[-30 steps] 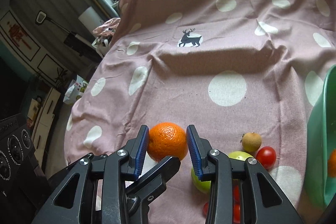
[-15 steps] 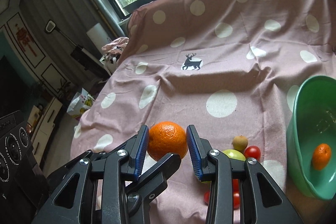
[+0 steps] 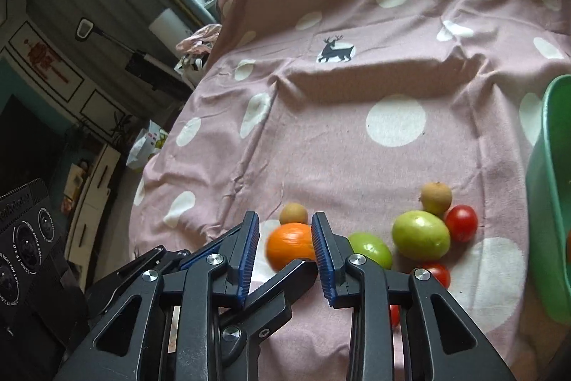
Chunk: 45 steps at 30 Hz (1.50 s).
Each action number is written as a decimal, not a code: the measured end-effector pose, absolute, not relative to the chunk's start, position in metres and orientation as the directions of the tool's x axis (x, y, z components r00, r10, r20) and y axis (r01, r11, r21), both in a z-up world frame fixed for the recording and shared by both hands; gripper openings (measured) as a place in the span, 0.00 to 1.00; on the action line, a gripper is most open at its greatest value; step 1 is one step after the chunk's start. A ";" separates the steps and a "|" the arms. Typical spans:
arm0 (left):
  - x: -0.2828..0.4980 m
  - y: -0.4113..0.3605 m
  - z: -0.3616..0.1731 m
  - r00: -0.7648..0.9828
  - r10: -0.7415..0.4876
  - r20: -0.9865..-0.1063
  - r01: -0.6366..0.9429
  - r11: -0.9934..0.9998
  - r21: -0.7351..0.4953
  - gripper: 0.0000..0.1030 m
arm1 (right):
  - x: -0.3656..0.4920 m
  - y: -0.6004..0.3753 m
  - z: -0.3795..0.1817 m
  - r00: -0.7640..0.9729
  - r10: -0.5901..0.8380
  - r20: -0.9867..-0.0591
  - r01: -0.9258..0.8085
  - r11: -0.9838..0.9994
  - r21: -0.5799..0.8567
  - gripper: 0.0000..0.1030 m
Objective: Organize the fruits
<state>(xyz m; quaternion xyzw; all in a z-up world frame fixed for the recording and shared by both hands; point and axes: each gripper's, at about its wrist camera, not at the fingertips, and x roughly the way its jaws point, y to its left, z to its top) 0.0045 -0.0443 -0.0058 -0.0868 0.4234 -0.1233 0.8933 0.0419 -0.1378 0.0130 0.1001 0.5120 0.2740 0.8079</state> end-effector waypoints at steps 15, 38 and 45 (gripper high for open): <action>0.004 0.020 -0.003 0.639 -0.217 -0.738 -0.040 0.949 -0.314 0.43 | 0.058 -0.166 0.007 0.334 0.604 -0.723 -0.213 0.796 0.567 0.42; 0.022 0.006 -0.039 0.498 -0.253 -0.829 -0.022 0.952 -0.304 0.45 | 0.077 -0.119 -0.022 0.142 0.643 -0.752 -0.202 0.763 0.614 0.44; 0.027 -0.001 -0.049 0.469 -0.247 -0.848 -0.031 0.955 -0.295 0.45 | 0.075 -0.112 -0.025 0.128 0.632 -0.765 -0.214 0.770 0.601 0.45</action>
